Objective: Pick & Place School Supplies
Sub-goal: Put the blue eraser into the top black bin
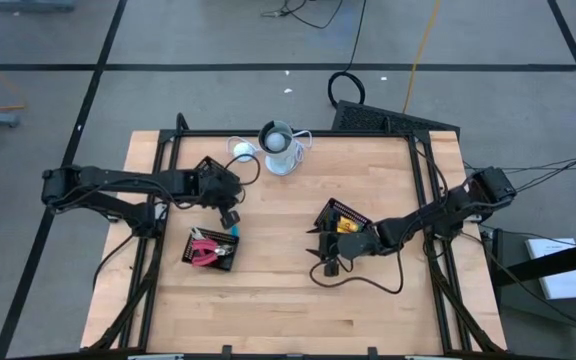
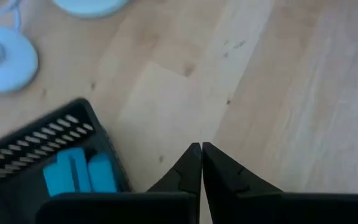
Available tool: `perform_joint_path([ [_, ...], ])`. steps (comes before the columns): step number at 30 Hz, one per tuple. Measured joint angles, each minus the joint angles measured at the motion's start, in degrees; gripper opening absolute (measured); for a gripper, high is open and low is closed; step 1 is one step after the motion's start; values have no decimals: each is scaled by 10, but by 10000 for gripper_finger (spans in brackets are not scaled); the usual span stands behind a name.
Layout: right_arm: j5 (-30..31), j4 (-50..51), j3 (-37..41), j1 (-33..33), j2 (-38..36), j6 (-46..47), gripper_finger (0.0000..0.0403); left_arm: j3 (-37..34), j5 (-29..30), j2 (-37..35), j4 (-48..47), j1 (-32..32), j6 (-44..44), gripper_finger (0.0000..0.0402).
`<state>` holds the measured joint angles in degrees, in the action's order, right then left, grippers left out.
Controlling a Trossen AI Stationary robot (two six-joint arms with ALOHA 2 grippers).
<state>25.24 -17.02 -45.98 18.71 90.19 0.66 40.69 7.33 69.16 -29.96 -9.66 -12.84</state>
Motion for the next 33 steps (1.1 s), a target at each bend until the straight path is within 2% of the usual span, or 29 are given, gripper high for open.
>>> perform_joint_path([
  [9, 0, 1, 0, 19, 0, 12, 224, 0, -7, 24, -85, 47, -115, 21],
  [20, 1, 29, 0, 35, 0, 39, 224, 1, -68, 101, -92, 155, -208, 21],
  [26, 1, 36, 0, 35, 0, 49, 224, 0, -78, 104, -91, 216, -256, 21],
  [30, 1, 36, 0, 35, 0, 55, 224, 0, -47, 104, -82, 217, -268, 22],
  [33, 0, 36, 0, 35, 0, 57, 224, 0, -42, 104, -34, 196, -252, 22],
])
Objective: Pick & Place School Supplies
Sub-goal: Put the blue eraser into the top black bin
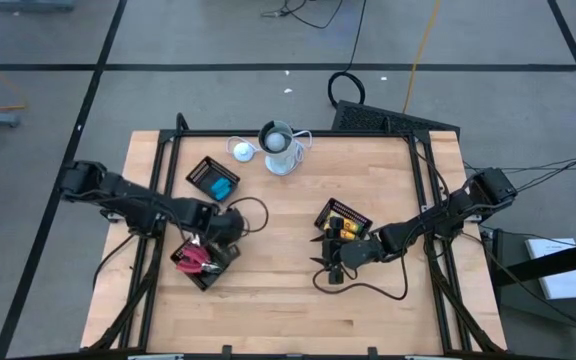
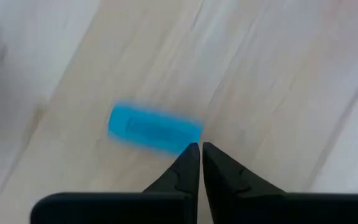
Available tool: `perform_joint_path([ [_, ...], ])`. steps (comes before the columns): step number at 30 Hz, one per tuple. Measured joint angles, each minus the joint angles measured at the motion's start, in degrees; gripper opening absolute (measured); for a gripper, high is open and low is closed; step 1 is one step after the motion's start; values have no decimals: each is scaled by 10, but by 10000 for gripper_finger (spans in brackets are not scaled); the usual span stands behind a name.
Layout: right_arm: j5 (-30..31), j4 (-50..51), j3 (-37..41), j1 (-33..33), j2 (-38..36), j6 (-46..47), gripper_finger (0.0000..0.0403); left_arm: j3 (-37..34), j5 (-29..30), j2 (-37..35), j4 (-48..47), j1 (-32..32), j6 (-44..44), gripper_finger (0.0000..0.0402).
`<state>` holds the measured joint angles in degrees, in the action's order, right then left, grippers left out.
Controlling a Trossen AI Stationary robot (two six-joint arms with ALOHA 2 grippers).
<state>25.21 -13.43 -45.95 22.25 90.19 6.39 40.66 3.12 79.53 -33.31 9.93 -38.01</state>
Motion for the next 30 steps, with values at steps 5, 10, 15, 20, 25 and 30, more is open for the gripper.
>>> perform_joint_path([
  [5, -1, 1, 0, 0, 0, 4, 224, 0, -10, 0, 39, -31, 14, 63],
  [10, -2, 3, 0, 0, 0, -2, 224, 0, -8, 0, 13, -46, -32, 150],
  [15, -2, 8, 0, 0, 0, -21, 224, 0, -17, 3, 21, -47, -93, 228],
  [20, -2, 19, 0, 2, 0, -43, 224, 0, -31, 14, 21, -45, -155, 262],
  [25, 0, 18, 0, 13, 0, -72, 224, 0, -37, 43, 25, -42, -192, 258],
  [30, 1, 16, 0, 23, 0, -86, 224, 2, -46, 80, 44, -42, -207, 246],
])
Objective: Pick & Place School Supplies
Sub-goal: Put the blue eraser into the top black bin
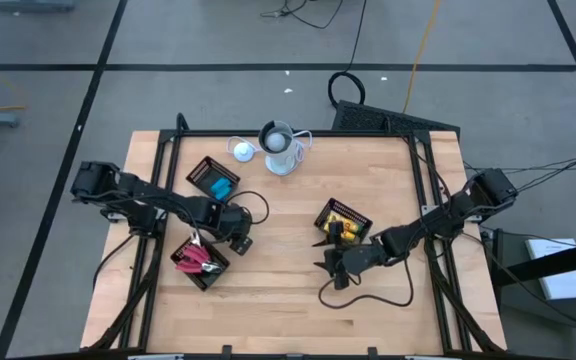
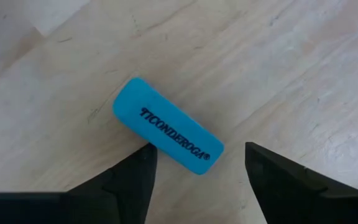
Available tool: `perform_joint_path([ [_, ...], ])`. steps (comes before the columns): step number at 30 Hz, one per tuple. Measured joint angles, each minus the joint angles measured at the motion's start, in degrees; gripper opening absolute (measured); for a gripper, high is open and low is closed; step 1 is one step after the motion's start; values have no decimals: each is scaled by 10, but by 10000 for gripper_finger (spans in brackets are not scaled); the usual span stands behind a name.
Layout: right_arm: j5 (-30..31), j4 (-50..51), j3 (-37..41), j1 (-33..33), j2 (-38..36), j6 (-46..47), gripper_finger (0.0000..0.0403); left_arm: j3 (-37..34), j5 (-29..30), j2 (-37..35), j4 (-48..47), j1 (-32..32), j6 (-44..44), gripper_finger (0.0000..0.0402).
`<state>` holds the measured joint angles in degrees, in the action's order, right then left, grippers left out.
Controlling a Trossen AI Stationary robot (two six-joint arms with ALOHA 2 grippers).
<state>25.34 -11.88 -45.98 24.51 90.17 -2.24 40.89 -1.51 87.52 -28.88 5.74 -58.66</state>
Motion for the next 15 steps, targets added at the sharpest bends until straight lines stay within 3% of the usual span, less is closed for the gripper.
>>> perform_joint_path([
  [15, 1, -3, 0, 0, 0, 6, 224, -1, 0, 11, 9, -29, 7, 228],
])
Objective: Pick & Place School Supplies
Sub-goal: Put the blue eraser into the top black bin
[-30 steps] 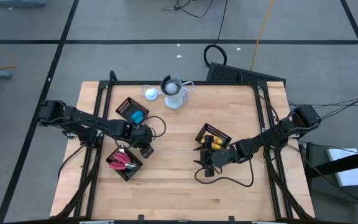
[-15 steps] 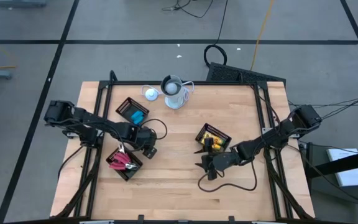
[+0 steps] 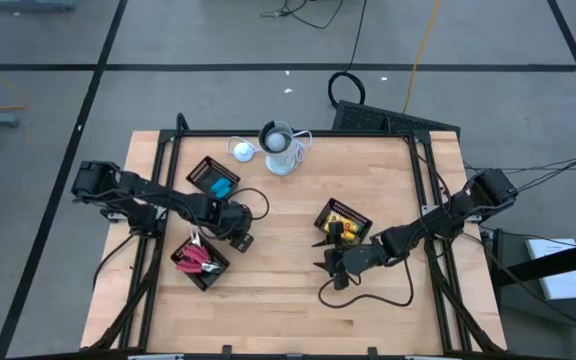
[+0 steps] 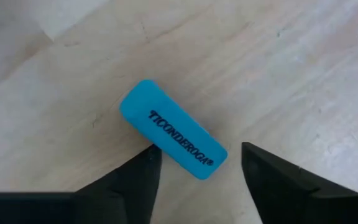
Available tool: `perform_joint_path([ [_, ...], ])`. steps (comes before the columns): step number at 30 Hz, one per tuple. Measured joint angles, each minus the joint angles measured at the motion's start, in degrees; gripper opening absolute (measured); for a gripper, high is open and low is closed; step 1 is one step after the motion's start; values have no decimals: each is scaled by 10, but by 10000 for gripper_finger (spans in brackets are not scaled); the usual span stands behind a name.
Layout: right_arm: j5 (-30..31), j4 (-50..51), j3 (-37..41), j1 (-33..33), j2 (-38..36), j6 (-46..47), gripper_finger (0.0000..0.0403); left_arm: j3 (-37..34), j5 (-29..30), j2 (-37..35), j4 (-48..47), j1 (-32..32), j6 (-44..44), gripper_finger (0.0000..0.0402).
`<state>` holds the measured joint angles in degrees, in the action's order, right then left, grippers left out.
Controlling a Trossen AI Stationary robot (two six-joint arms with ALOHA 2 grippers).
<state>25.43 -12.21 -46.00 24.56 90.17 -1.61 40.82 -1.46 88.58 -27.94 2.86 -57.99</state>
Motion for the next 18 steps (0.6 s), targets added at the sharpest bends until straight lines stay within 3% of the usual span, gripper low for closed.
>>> perform_joint_path([
  [13, 0, 0, 0, 0, 0, 5, 224, -1, 42, 2, 7, -2, 18, 60],
  [18, 0, 0, 0, 0, 0, 5, 224, -1, 45, 2, 7, -1, 44, 48],
])
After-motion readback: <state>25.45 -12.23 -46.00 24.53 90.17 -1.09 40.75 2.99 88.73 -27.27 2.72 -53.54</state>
